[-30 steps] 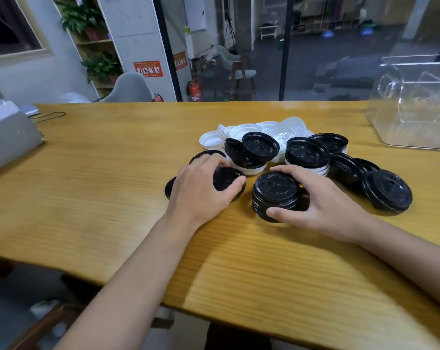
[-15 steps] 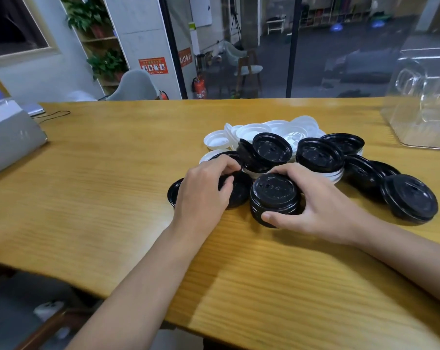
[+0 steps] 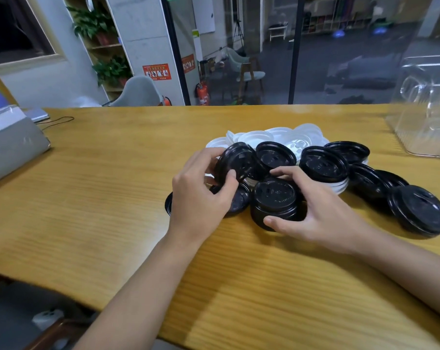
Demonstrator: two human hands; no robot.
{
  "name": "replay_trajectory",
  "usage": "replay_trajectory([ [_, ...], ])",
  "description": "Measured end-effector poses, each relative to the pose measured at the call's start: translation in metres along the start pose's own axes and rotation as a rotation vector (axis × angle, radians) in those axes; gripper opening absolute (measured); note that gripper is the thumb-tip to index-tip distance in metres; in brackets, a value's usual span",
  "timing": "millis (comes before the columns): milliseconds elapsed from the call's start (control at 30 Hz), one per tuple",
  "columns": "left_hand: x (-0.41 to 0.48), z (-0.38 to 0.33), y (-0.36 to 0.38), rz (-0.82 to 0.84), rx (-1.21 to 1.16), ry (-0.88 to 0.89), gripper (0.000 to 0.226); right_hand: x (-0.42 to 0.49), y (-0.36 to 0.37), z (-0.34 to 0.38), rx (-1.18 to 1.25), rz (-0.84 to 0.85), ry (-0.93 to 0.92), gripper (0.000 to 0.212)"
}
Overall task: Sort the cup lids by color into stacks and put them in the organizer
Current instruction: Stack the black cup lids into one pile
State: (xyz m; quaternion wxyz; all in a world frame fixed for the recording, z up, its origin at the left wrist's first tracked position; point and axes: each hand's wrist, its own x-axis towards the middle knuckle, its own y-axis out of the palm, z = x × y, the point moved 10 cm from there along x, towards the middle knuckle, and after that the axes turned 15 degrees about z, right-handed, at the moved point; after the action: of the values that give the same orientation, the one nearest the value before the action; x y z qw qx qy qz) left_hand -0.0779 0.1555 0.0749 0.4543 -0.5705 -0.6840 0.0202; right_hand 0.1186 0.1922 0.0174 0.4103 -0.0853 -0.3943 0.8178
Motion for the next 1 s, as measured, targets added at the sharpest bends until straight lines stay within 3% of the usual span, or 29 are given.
replay_trajectory([
  [167, 0.0, 0.016, 0.003, 0.02, -0.325, -0.086, 0.039, -0.002, -0.001, -0.002, 0.039, -0.018, 0.02, 0.075],
  [300, 0.0, 0.023, 0.023, 0.172, -0.473, -0.186, 0.039, -0.002, -0.003, -0.001, 0.045, -0.015, 0.016, 0.08],
  [400, -0.003, 0.018, 0.035, 0.253, -0.405, -0.197, 0.038, -0.002, -0.002, 0.001, 0.058, -0.014, 0.003, 0.086],
  [533, -0.005, 0.013, 0.036, 0.238, -0.318, -0.201, 0.021, -0.002, -0.001, 0.004, 0.066, 0.0, -0.028, 0.092],
  [700, -0.005, -0.001, 0.046, 0.291, -0.196, -0.103, 0.008, -0.002, 0.003, 0.008, -0.001, 0.008, -0.06, 0.075],
  [867, -0.007, -0.013, 0.047, 0.319, -0.046, -0.063, 0.045, -0.005, 0.005, 0.014, 0.009, 0.01, -0.096, 0.069],
  [1000, -0.007, -0.016, 0.045, 0.324, -0.028, -0.026, 0.043, -0.006, 0.005, 0.017, 0.029, 0.006, -0.105, 0.071],
])
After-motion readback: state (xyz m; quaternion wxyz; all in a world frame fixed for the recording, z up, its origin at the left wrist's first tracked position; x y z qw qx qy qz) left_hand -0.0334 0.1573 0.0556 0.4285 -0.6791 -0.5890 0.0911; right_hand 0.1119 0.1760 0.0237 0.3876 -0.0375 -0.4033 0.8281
